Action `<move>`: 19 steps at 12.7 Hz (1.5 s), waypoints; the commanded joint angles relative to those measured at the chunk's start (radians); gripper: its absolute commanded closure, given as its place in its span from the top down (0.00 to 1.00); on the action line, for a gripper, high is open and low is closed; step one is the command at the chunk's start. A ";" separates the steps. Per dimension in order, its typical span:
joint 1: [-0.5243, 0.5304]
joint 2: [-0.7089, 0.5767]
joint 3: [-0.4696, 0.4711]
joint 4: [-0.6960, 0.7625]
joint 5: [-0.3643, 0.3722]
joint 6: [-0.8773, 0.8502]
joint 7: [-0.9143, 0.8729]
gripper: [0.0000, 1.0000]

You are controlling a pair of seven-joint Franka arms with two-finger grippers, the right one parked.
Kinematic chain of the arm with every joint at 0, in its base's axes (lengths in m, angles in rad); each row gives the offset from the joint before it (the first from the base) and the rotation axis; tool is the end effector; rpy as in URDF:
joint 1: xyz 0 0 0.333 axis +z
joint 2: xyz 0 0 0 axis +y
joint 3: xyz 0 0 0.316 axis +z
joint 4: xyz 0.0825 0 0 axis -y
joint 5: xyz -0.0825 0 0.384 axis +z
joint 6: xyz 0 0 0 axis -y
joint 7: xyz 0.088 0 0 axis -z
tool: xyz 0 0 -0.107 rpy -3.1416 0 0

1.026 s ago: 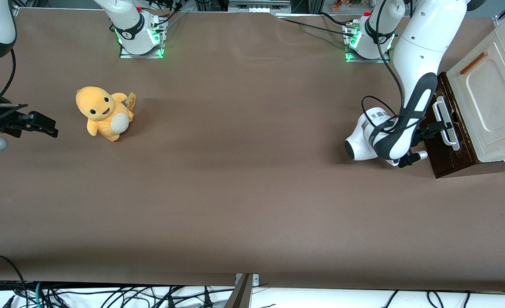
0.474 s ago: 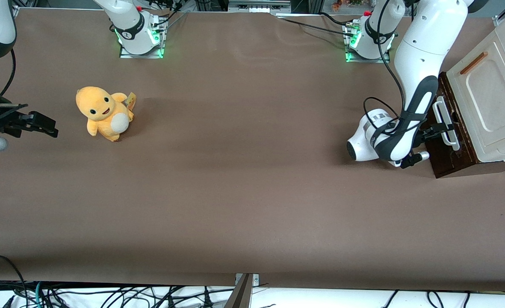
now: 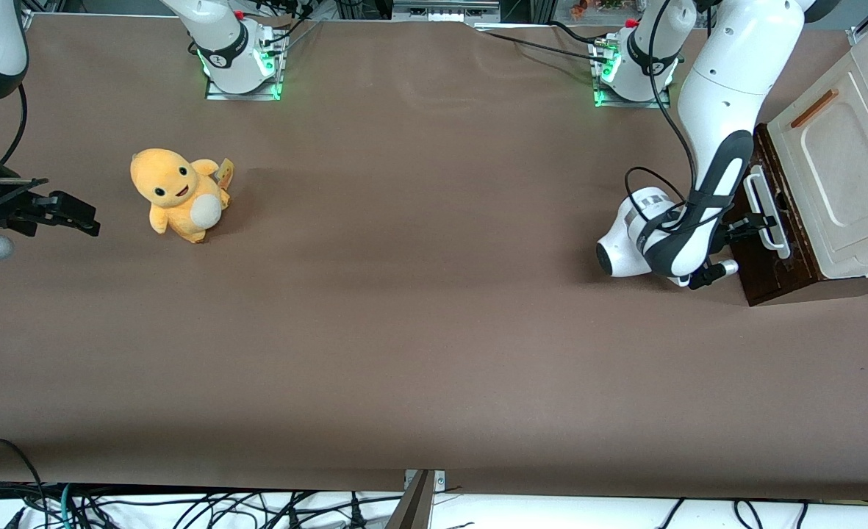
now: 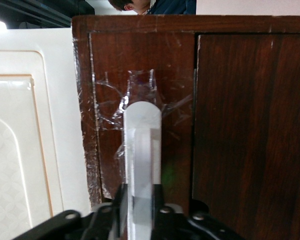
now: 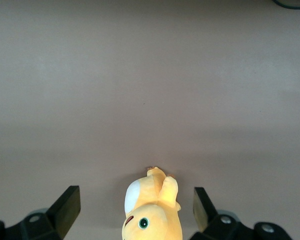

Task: Open lower drawer with left arm only
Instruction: 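Close the left gripper around the white bar handle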

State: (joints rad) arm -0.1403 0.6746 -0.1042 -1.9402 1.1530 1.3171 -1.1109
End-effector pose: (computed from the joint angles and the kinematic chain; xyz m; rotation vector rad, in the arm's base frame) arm 0.5221 -0.0116 0.1560 -1.6013 -0.2035 0.2115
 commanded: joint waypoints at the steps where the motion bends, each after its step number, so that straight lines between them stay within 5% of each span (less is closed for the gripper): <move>1: 0.005 -0.009 -0.006 -0.005 0.031 -0.003 -0.009 0.18; 19: -0.022 -0.007 -0.032 0.024 -0.032 -0.015 -0.004 0.18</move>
State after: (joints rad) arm -0.1459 0.6755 -0.1297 -1.9355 1.1484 1.3115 -1.1166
